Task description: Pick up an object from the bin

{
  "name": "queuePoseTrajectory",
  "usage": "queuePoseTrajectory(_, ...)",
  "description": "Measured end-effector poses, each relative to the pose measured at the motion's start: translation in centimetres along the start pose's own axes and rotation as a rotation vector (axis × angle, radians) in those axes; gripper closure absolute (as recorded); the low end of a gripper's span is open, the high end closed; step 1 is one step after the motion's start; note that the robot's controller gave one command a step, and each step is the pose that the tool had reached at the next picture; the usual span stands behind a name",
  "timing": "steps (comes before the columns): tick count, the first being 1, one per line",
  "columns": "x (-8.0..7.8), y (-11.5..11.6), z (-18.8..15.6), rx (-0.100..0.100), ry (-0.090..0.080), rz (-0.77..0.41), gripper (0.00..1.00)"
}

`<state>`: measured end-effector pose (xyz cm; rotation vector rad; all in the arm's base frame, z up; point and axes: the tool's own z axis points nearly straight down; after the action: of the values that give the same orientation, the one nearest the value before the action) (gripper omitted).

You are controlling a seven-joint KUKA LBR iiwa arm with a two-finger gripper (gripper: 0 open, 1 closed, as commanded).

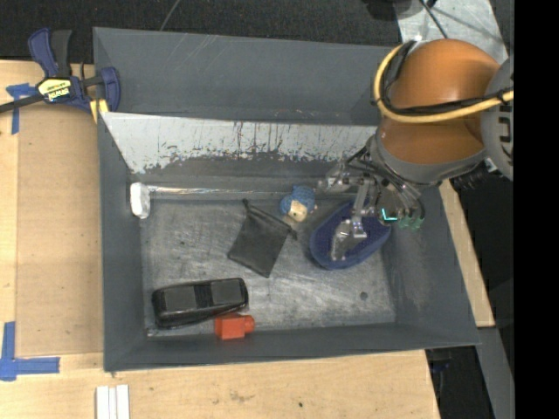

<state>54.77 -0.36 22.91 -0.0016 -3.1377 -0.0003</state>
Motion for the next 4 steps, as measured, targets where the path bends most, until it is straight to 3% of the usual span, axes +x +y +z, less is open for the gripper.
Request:
queuePoseTrajectory(1,-0.5,-3.3,14.8,0.0,0.0,0.035,0.0)
queuePoseTrajectory(2,-0.7,-3.2,14.3,0.0,-0.007,0.033,1.0)
queuePoseTrajectory(3,-1.2,-3.6,12.7,0.0,-0.01,0.065,1.0)
queuePoseTrajectory(4,-4.7,-6.5,8.7,-0.002,-0.007,0.111,1.0)
